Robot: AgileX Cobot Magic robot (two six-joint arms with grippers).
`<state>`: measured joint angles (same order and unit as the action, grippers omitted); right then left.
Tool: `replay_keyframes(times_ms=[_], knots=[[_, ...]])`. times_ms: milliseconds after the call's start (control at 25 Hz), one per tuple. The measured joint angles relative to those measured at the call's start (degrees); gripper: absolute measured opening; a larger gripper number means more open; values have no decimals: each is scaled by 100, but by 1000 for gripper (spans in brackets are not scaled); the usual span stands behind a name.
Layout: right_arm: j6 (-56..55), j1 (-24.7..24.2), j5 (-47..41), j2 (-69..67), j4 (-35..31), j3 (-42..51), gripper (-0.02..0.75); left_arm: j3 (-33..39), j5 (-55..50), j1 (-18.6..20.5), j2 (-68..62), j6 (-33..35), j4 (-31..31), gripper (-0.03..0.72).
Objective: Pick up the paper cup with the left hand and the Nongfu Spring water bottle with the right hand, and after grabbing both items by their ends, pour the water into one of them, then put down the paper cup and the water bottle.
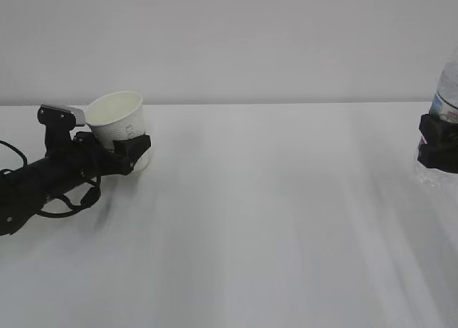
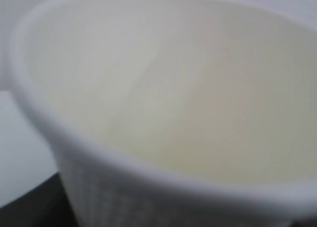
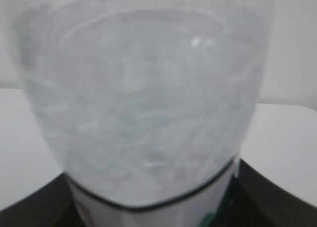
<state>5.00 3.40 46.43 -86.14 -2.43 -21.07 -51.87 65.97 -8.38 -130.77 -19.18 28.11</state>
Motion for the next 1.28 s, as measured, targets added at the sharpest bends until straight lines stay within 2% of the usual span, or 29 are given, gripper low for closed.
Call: replay_keyframes(times_ms=[200, 560, 920, 1080, 1280], knots=[[0, 0, 0, 0, 0, 0, 458, 0, 0, 0, 227, -14, 147, 552], [0, 0, 0, 0, 0, 0, 458, 0, 0, 0, 569, -42, 1279, 550], [0, 0, 0, 0, 0, 0, 458, 0, 0, -14, 627, -553, 1884, 550], [0, 0, 0, 0, 0, 0, 458, 0, 0, -218, 627, -623, 1892, 549], [0, 0, 0, 0, 0, 0, 458, 0, 0, -734, 627, -636, 1910, 549]])
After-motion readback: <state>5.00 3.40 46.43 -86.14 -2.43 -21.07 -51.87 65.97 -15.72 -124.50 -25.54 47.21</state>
